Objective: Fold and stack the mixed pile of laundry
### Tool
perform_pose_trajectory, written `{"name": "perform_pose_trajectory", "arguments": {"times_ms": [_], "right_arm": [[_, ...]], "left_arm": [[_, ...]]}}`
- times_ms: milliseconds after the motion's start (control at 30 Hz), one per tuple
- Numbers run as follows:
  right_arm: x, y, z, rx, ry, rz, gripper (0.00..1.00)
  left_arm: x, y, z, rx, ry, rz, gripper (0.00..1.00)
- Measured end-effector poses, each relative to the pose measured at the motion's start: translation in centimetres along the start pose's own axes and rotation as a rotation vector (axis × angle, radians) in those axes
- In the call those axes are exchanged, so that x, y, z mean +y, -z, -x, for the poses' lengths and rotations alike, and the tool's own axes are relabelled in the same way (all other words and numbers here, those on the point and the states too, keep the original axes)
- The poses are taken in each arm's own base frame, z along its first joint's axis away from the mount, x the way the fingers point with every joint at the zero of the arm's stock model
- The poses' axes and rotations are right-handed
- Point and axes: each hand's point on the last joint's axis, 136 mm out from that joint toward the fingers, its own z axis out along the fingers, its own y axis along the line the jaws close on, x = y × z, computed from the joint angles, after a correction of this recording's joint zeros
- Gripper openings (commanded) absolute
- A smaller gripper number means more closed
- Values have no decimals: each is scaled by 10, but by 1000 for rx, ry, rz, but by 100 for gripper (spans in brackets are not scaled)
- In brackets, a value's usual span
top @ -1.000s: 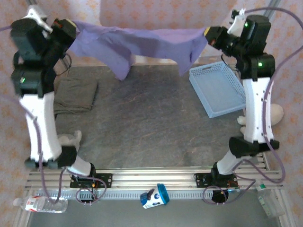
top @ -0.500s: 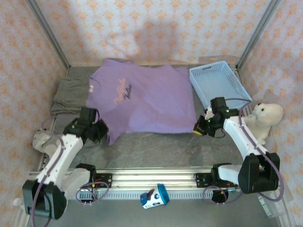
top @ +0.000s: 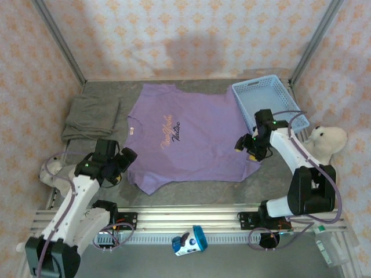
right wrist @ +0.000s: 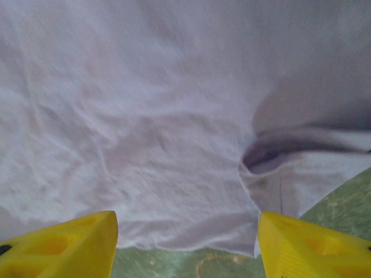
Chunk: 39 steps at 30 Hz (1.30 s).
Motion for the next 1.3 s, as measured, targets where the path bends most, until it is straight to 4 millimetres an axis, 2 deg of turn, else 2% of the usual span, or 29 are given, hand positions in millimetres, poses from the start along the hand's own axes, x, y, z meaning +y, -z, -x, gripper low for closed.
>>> {"name": "perform_pose_trajectory", "arguments": {"times_ms": [67, 200, 267, 400, 433, 533, 633, 733, 900, 1100, 1200, 1300], "right_arm": [[3, 12, 17, -70, -3, -18, 60], [3, 24, 37, -161, -14, -61, 58], [7, 25, 41, -187, -12, -59, 54], [28, 8, 47, -161, 16, -27, 50], [35, -1, 49, -144, 28, -27, 50], [50, -35, 54, -92, 53, -32, 49], [50, -66, 57, -39, 47, -59, 48], [49, -87, 66, -6, 38, -81, 49], [64, -105, 82, 17, 36, -58, 53], [110, -117, 106, 50, 54, 80, 56], [138, -124, 121, 57, 74, 146, 58], [159, -127, 135, 52, 98, 190, 60]], "left_arm": [[-18, -8, 12, -6, -6, 2, 77], [-56, -25, 29, -11, -54, 5, 66], [-76, -38, 36, -15, -82, 5, 61], [-94, -68, 39, -1, -102, 21, 53], [-94, -78, 38, 7, -106, 37, 49], [-90, -107, 34, 31, -103, 99, 47], [-84, -129, 38, 35, -99, 176, 43], [-82, -141, 51, -1, -103, 250, 42], [-64, -142, 76, -51, -64, 340, 40], [-36, -135, 110, -84, 31, 408, 41], [-38, -138, 123, -90, 17, 452, 42], [-51, -146, 139, -99, -13, 473, 45]]}}
